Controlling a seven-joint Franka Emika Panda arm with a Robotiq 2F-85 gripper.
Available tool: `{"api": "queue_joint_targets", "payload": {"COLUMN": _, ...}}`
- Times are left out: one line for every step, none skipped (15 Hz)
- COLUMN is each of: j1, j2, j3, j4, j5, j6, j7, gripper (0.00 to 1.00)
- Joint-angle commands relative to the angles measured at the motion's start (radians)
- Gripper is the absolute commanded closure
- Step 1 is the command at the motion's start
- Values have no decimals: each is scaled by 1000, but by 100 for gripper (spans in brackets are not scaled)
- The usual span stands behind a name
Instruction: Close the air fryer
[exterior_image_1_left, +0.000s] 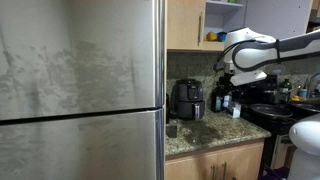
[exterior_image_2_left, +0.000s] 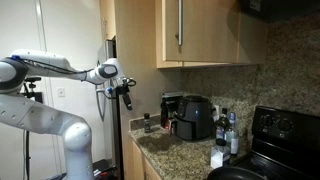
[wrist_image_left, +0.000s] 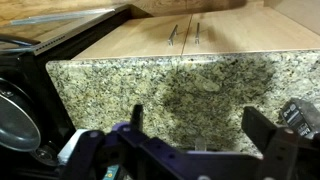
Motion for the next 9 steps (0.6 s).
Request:
{"api": "queue_joint_targets", "payload": {"j1": 5, "j2": 2, "j3": -5, "j4": 2, "j5": -5, "j6": -2, "j7": 4, "gripper": 0}}
{"api": "queue_joint_targets", "payload": {"j1": 5, "j2": 2, "j3": -4, "j4": 2, "j5": -5, "j6": -2, "j7": 4, "gripper": 0}}
{"api": "queue_joint_targets", "payload": {"j1": 5, "j2": 2, "j3": -5, "j4": 2, "j5": -5, "j6": -2, "j7": 4, "gripper": 0}}
{"api": "queue_joint_targets", "payload": {"j1": 5, "j2": 2, "j3": -4, "j4": 2, "j5": -5, "j6": -2, "j7": 4, "gripper": 0}}
{"api": "queue_joint_targets", "payload": {"j1": -33, "j2": 11, "j3": 20, "j4": -5, "j5": -39, "j6": 43, "j7": 45, "gripper": 0}}
{"api": "queue_joint_targets", "payload": {"j1": -77, "j2": 39, "j3": 28, "j4": -2, "j5": -66, "j6": 95, "j7": 95, "gripper": 0}}
{"api": "queue_joint_targets", "payload": {"j1": -98, "j2": 75, "j3": 17, "j4": 8, "j5": -79, "j6": 125, "j7": 118, "gripper": 0}}
{"api": "queue_joint_targets", "payload": {"j1": -116, "j2": 121, "j3": -7, "j4": 17, "j5": -86, "j6": 174, "j7": 134, "gripper": 0}}
{"api": "queue_joint_targets", "payload": {"j1": -136, "j2": 158, "j3": -29, "j4": 20, "j5": -85, "j6": 239, "j7": 148, "gripper": 0}}
